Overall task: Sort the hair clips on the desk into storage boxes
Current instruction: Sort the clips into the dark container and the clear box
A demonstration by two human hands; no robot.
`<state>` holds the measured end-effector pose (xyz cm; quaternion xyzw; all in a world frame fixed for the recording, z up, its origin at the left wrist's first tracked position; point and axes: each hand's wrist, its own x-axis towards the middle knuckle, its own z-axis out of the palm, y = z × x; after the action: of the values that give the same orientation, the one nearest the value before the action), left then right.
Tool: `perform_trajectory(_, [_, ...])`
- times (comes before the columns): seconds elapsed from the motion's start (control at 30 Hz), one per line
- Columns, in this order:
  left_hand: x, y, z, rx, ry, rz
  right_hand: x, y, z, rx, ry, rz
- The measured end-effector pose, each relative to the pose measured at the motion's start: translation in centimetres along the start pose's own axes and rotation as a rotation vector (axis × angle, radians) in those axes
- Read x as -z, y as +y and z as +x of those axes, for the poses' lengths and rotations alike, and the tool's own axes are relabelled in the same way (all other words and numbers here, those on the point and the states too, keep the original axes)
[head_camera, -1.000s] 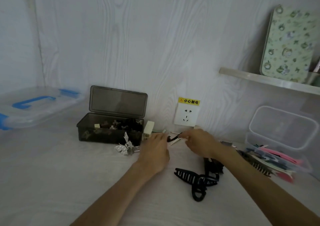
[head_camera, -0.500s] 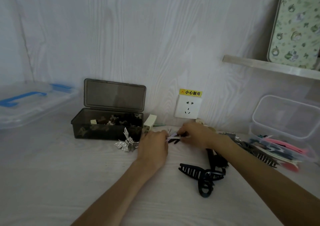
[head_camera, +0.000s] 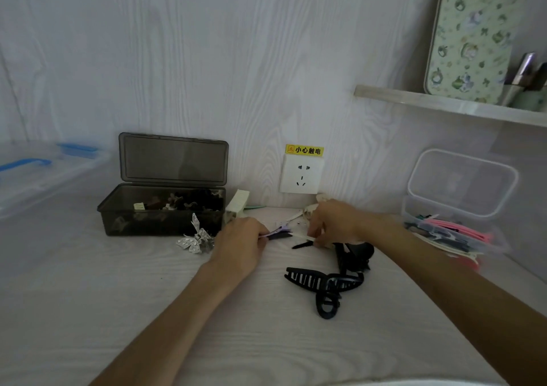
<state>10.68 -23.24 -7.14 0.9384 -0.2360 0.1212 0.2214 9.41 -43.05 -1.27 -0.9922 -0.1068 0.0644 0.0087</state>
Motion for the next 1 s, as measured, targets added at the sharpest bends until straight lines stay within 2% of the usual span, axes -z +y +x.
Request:
perform_trajectory(0.1, [0.3,-0.2,0.0,0.013,0.038,0.051,-0.5,0.0,-0.6,0.035,0.062,-0.063])
perform_trajectory(0.17, [0.3,-0.2,0.0,-0.011,0.054,0.098,-0.6,0.3,-1.2,0.080,0.206,-0.040])
perform_trajectory(0.27, [0.1,-0.2,0.0,-0.031,0.072,0.088,0.1,1.4,-2.5,0.085,0.452,0.173])
perform_trajectory(0.37, [0.2,0.2,-0.3,-0.027,0.111,0.033,1.3,3.4,-4.6,0.051,0.574,0.338])
perform_trajectory(0.43, [0.5,0.7,-0.4,-0.031,0.147,0.008,1.8,5.2,-6.4,0.019,0.628,0.355])
perform_trajectory(0.63, [1.1,3.8,1.2,-0.072,0.156,-0.436,1.9,12.6,-12.6,-0.279,0.855,0.097])
perform_trajectory(0.7, [1.6,6.6,2.4,-0.130,0.162,-0.490,1.4,14.7,-13.9,-0.377,0.846,0.101])
perform_trajectory(0.83, [1.9,13.6,5.2,-0.251,0.112,-0.441,-0.6,17.8,-15.1,-0.505,0.586,0.200])
perform_trajectory(1.0, [-1.7,20.4,8.7,-0.323,-0.041,-0.336,-1.3,19.4,-17.0,-0.549,0.602,0.256])
